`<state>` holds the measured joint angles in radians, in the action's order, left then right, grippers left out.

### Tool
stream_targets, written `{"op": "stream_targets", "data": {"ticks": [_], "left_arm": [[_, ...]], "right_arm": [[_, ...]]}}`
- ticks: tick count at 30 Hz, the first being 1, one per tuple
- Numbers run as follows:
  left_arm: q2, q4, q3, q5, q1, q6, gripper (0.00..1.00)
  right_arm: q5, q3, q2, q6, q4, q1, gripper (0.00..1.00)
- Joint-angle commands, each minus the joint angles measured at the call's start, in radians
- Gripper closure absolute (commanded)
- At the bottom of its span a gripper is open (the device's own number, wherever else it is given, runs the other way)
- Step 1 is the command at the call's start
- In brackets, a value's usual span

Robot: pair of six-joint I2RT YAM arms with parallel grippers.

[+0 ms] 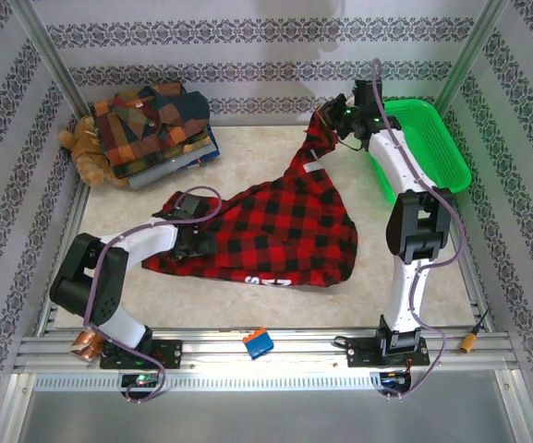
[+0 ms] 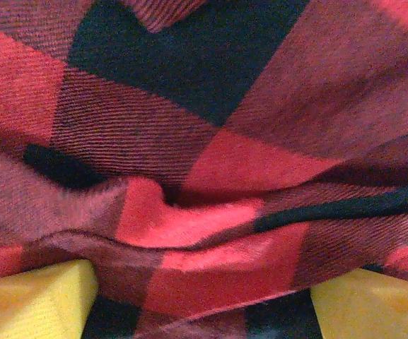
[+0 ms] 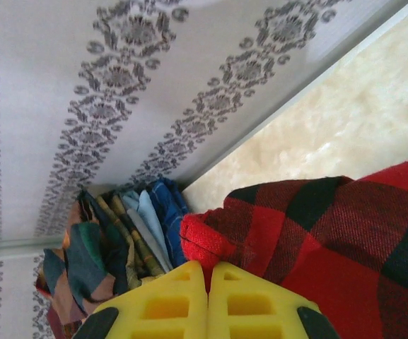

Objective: Fold and stack the long sleeve shirts

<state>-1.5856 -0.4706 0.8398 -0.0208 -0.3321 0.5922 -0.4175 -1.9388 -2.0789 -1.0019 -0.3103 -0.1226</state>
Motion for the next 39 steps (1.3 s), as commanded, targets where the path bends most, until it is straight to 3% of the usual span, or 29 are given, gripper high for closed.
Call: {"op": "stream_targets", "data": {"ticks": [1, 2, 7, 8, 9, 10, 13, 16, 19, 23, 28, 32, 39], "left_arm": [[-0.035, -0.076, -0.034, -0.093, 0.075, 0.044, 0.19], [-0.036, -0.067, -0.038, -0.072, 0.097, 0.036, 0.24], [0.013, -0.043, -0.044, -0.013, 0.107, 0.035, 0.21], [0.026, -0.038, -0.045, 0.001, 0.107, 0.036, 0.21], [0.045, -0.039, -0.045, 0.012, 0.107, 0.040, 0.21], [0.068, -0.035, -0.046, 0.027, 0.107, 0.043, 0.20], [0.141, -0.029, -0.044, 0.076, 0.107, 0.054, 0.19], [0.200, -0.072, -0.028, 0.092, 0.108, 0.068, 0.17], [0.239, -0.099, -0.025, 0.112, 0.112, 0.079, 0.17], [0.250, -0.113, -0.026, 0.123, 0.136, 0.085, 0.17], [0.214, -0.108, -0.026, 0.143, 0.193, 0.079, 0.17], [0.168, -0.095, -0.014, 0.144, 0.216, 0.048, 0.17], [0.096, -0.049, -0.020, 0.164, 0.240, 0.045, 0.19]], "right_arm": [[-0.045, -0.100, -0.040, 0.062, -0.012, -0.043, 1.00], [-0.052, -0.129, -0.053, 0.079, -0.016, -0.055, 1.00], [-0.076, -0.288, -0.122, 0.152, -0.062, -0.104, 1.00], [-0.075, -0.328, -0.143, 0.168, -0.099, -0.110, 0.94], [-0.068, -0.376, -0.166, 0.187, -0.152, -0.116, 0.71], [-0.063, -0.408, -0.179, 0.203, -0.200, -0.120, 0.57], [0.020, -0.393, -0.135, 0.286, -0.331, -0.130, 0.41], [0.204, -0.204, 0.030, 0.386, -0.465, -0.124, 0.30], [0.270, 0.112, 0.269, 0.403, -0.469, -0.079, 0.25], [0.146, 0.565, 0.551, 0.346, -0.444, -0.033, 0.24], [0.074, 1.032, 0.767, 0.258, -0.365, -0.088, 0.28], [0.046, 1.220, 0.830, 0.159, -0.190, -0.119, 0.32], [0.070, 1.259, 0.698, 0.117, -0.062, -0.152, 0.39]]}}
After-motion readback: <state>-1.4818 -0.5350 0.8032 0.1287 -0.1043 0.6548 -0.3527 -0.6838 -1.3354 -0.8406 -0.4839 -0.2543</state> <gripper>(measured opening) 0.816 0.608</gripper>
